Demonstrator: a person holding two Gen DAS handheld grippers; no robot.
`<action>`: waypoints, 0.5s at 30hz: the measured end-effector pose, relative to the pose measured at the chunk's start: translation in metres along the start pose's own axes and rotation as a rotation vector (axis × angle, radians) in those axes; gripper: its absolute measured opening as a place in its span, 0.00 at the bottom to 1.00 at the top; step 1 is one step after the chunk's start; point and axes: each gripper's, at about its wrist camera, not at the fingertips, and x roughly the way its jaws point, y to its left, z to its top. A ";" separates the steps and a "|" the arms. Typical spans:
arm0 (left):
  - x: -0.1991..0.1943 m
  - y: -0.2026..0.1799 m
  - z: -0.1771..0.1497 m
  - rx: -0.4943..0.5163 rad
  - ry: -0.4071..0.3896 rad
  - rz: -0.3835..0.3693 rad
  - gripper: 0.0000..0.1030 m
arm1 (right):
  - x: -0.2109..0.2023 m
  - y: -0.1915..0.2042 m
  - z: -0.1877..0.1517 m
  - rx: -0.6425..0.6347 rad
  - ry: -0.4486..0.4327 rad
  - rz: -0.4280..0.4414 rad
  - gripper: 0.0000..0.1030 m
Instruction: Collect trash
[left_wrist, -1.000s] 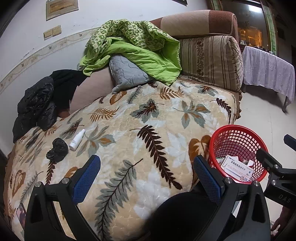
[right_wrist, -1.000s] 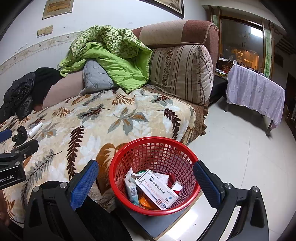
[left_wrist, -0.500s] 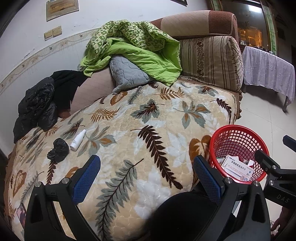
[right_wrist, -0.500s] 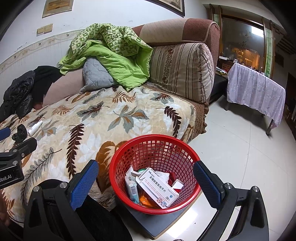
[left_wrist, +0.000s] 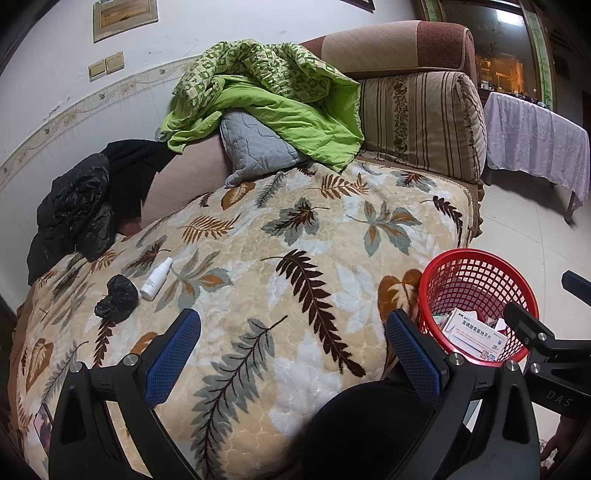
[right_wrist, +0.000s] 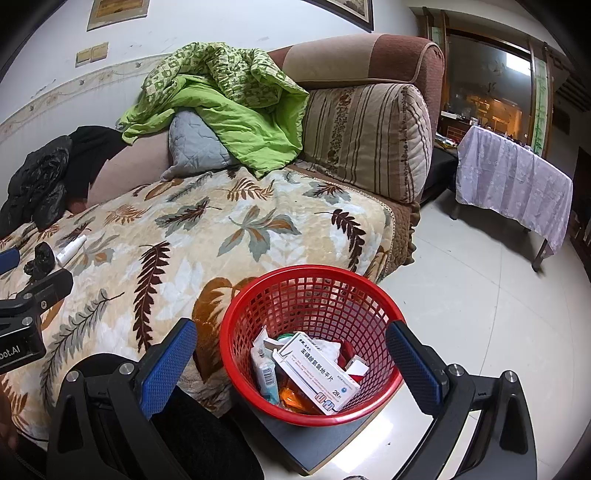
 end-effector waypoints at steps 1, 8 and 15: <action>0.000 0.000 0.000 0.000 0.001 -0.002 0.97 | 0.000 0.000 0.000 0.000 0.001 0.000 1.00; 0.000 0.000 0.000 0.000 0.000 -0.001 0.97 | 0.001 0.001 0.000 -0.005 0.001 0.001 1.00; -0.001 0.001 0.000 -0.002 0.000 -0.002 0.97 | 0.001 0.003 0.000 -0.008 0.000 0.002 1.00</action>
